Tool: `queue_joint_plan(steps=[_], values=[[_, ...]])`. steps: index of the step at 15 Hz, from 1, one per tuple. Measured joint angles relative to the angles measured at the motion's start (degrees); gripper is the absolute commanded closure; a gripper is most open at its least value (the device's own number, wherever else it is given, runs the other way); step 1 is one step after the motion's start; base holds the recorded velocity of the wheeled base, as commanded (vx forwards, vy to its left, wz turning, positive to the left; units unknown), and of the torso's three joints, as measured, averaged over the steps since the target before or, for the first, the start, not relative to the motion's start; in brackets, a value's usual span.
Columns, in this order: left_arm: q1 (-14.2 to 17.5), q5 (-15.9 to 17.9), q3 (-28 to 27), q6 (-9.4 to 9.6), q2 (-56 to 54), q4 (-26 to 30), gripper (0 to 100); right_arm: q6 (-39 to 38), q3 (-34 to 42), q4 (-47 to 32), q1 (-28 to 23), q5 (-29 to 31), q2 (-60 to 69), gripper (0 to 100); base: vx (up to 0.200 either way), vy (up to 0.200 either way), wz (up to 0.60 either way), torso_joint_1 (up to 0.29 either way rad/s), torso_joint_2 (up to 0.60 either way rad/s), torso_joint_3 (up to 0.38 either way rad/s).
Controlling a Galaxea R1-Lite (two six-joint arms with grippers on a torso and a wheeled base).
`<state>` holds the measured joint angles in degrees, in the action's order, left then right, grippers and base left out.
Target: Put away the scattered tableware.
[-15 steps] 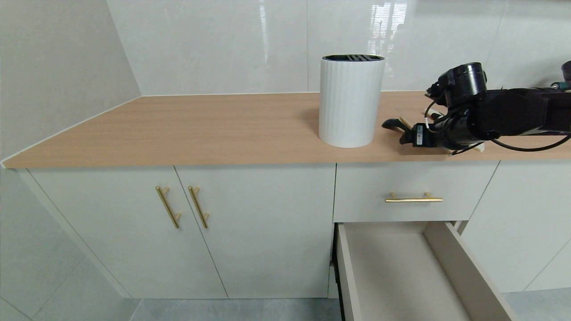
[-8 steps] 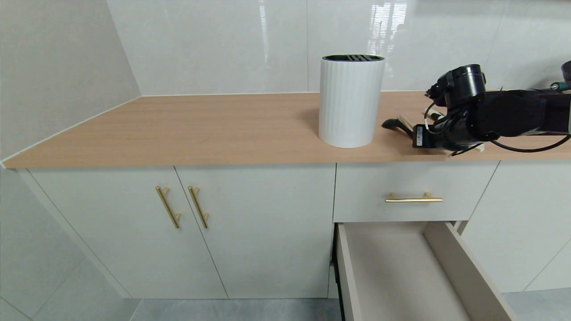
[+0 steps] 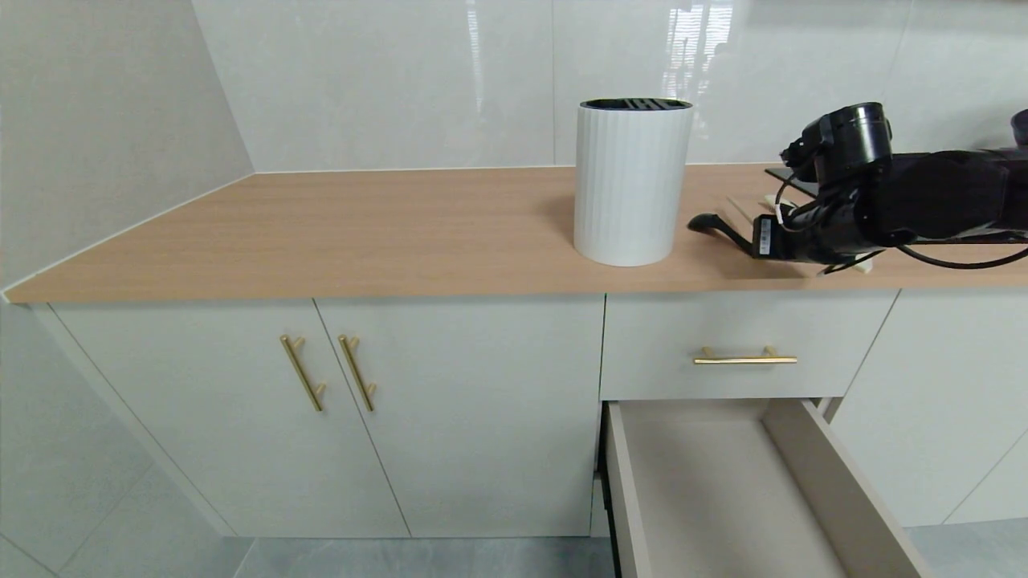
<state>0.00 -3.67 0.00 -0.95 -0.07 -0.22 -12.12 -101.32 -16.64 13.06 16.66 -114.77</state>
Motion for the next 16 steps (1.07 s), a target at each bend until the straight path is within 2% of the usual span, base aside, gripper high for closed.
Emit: queue_joint_plan(steps=[5,8,10,12,16], values=[[0.0,0.0,0.0,0.0,0.0,0.0,0,-0.8,1.2,0.0,-0.8,-0.1,4.0,100,0.0,0.0,0.0,0.0,0.0,0.0],[0.0,0.0,0.0,0.02,0.0,0.0,0,-0.7,7.9,0.0,-0.9,-1.5,11.4,100,0.0,0.0,0.0,0.0,0.0,0.0],[0.0,0.0,0.0,0.0,0.0,0.0,0,0.2,14.1,-0.3,-0.7,-5.9,20.6,100,0.0,0.0,0.0,0.0,0.0,0.0],[0.0,0.0,0.0,0.0,0.0,0.0,0,1.5,19.5,-4.8,-0.4,-10.9,29.7,100,0.0,0.0,0.0,0.0,0.0,0.0],[0.0,0.0,0.0,0.02,0.0,0.0,0,4.4,25.2,-23.3,0.6,-21.9,40.7,100,0.0,0.0,0.0,0.0,0.0,0.0]])
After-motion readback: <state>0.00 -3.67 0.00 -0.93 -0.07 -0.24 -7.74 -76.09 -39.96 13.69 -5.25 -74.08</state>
